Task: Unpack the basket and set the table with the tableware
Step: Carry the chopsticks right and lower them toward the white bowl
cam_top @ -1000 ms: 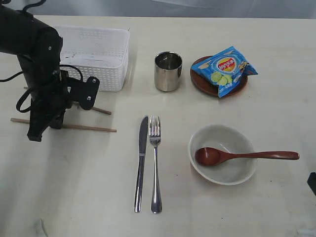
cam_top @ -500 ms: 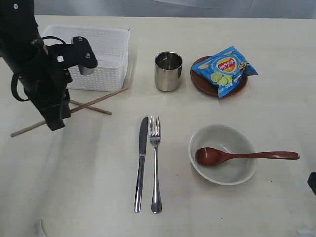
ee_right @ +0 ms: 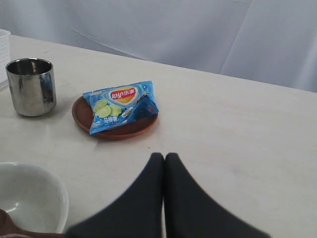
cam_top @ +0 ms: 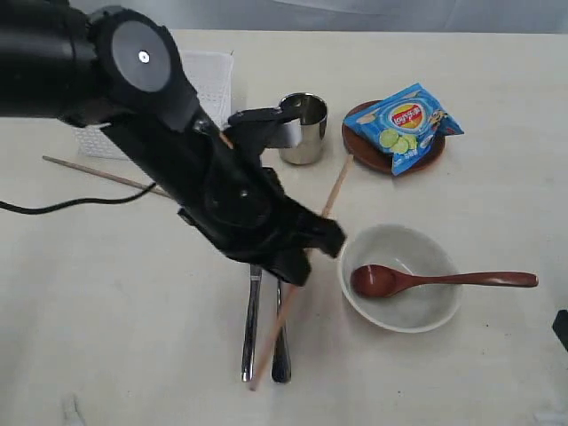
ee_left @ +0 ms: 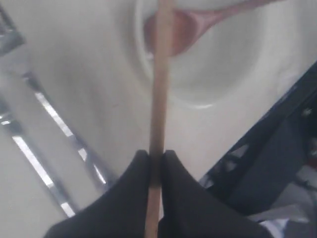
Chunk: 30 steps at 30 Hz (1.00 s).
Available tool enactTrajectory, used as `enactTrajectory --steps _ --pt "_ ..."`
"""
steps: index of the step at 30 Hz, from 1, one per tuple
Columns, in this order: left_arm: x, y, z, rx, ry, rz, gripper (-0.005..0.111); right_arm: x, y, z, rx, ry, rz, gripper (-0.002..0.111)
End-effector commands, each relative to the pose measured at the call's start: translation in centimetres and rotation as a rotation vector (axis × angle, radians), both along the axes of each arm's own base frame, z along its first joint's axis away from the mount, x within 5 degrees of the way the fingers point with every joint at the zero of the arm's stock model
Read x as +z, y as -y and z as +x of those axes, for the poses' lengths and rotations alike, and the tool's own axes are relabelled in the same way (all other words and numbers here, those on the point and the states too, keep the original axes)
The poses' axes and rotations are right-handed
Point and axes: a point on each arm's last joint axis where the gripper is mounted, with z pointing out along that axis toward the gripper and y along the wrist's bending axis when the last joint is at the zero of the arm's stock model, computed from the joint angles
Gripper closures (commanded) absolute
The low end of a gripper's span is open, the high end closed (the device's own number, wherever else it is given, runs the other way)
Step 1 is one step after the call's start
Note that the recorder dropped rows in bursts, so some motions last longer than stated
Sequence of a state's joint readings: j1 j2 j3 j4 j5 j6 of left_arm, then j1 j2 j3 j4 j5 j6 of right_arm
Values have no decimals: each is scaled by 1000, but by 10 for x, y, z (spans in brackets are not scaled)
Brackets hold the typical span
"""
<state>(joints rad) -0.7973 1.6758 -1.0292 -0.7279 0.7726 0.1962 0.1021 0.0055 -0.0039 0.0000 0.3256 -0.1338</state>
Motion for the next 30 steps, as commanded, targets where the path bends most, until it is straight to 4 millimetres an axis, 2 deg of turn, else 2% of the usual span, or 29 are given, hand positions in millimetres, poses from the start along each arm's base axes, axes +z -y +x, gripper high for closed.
enactTrajectory --steps 1,3,6,9,16,23,25,30 --pt "1 34 0 132 -71 -128 107 -1 0 0 2 8 -8 108" --pt "0 48 0 134 -78 -137 107 -1 0 0 2 8 -8 108" --pt "-12 73 2 143 -114 -123 107 -1 0 0 2 8 -8 108" --pt "-22 90 12 195 -133 -123 107 -1 0 0 2 8 -8 108" --pt "-42 96 15 211 -170 -77 107 -1 0 0 2 8 -8 108" --pt "-45 95 16 197 -142 -62 106 -1 0 0 -4 6 15 108" --pt "-45 95 16 197 -142 -62 100 -1 0 0 -4 6 15 108" --pt "-44 96 18 212 -123 -71 74 -1 0 0 -4 6 15 108"
